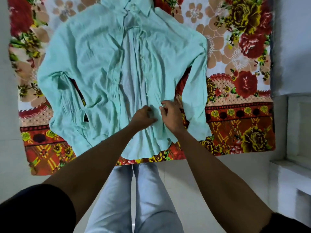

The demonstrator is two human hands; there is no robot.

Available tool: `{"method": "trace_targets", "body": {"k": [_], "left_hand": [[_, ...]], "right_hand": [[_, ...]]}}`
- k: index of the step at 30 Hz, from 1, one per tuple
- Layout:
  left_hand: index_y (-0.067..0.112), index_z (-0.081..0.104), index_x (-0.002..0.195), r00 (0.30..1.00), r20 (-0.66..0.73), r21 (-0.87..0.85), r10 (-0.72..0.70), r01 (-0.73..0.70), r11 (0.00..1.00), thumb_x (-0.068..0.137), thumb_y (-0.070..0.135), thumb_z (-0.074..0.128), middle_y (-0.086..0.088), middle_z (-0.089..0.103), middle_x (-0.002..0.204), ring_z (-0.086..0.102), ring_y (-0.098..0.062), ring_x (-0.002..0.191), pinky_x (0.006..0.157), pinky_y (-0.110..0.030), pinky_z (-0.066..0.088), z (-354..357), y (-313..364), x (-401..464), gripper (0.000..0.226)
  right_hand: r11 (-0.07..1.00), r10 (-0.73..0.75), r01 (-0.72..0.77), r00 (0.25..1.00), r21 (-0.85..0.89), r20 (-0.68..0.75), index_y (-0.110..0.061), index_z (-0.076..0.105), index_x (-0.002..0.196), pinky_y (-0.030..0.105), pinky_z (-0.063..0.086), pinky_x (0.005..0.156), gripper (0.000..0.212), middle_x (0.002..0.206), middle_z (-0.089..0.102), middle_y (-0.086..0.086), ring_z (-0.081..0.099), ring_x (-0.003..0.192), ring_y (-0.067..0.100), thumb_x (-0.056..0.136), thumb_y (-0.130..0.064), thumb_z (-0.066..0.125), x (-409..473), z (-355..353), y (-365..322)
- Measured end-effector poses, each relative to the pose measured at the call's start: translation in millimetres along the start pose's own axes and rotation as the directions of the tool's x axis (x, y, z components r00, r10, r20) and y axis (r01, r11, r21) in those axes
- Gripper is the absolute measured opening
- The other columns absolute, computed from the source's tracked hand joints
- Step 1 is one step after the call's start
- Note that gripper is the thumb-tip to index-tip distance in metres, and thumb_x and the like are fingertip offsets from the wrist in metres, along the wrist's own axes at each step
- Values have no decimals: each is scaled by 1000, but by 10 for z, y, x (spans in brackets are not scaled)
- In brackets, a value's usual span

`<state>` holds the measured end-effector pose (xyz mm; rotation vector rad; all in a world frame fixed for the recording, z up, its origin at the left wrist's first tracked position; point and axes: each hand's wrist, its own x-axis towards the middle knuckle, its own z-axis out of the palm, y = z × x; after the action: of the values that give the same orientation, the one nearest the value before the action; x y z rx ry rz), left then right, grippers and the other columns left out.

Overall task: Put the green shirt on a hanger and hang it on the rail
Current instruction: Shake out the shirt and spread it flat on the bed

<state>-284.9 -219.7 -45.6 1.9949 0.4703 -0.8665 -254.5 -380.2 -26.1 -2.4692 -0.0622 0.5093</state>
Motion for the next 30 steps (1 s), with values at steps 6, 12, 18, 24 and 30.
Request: {"method": "trace_targets", "body": {"k": [6,12,18,24,30], "left_hand": [[4,62,114,995,39,-193,-93,99,976,87,25,78,-7,61,98,58,-23,89,79,-38,52,236,96,-159,38],[13,56,89,979,107,-587,-173,202,784,93,23,62,-14,62,100,62,-29,94,81,-47,55,255,90,-294,13],[10,54,121,977,111,-695,-183,208,689,88,21,79,-9,67,120,69,-23,103,76,-31,57,213,12,-474,43],[13,50,137,993,-20,-614,-114,78,786,87,26,81,-13,55,126,64,-25,108,81,-31,59,179,-101,-695,60],[19,42,139,980,-198,-522,10,-114,845,93,13,71,-14,56,121,66,-18,91,56,-27,62,153,-228,-1006,55]], "right_hand": [[998,-52,54,997,17,-63,-6,68,108,40,55,80,19,100,71,9,67,93,26,102,-19,56,-320,-72,95],[768,638,-636,769,69,-15,-6,43,124,43,53,86,71,118,66,15,66,107,38,93,-70,48,-735,128,22],[212,770,-721,538,659,342,-7,40,139,51,64,77,110,124,64,14,71,104,36,61,-76,75,-711,422,248],[356,827,-522,563,775,-1,-9,73,106,27,53,69,22,108,73,9,71,93,26,85,-16,79,-733,146,83],[470,833,-358,482,807,-272,-12,75,90,22,52,67,7,93,74,5,69,83,16,87,-17,79,-1000,-58,128]]}}
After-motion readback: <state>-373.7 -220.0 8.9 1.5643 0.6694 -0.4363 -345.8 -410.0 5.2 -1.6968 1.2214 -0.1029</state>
